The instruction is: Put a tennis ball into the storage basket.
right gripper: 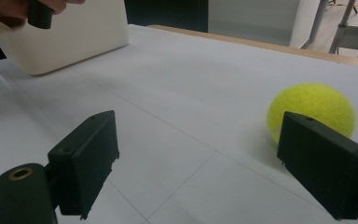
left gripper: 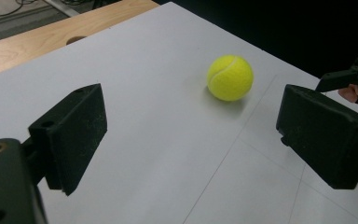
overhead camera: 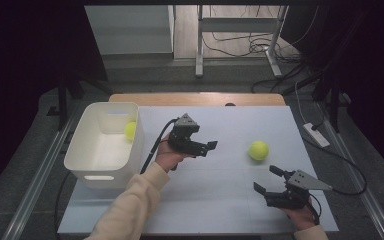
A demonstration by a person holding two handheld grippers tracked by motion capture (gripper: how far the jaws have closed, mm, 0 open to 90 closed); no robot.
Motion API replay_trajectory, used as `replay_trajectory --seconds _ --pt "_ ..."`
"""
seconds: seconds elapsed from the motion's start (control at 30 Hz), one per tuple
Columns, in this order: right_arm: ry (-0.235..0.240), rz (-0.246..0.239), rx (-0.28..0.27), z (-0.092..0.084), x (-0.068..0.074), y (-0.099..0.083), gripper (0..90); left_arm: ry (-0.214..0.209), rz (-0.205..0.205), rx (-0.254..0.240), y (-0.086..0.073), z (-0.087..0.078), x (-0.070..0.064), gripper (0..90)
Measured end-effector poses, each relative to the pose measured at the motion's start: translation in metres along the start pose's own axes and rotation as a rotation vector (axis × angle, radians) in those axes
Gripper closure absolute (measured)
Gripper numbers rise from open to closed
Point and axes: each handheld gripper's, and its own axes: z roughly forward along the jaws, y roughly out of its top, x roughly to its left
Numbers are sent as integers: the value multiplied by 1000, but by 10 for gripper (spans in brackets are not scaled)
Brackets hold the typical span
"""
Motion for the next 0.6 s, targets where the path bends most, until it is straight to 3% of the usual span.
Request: replay_trajectory --seconds 0.6 --pt "2 -5 -2 0 1 1 125 -14 9 17 3 18 -4 101"
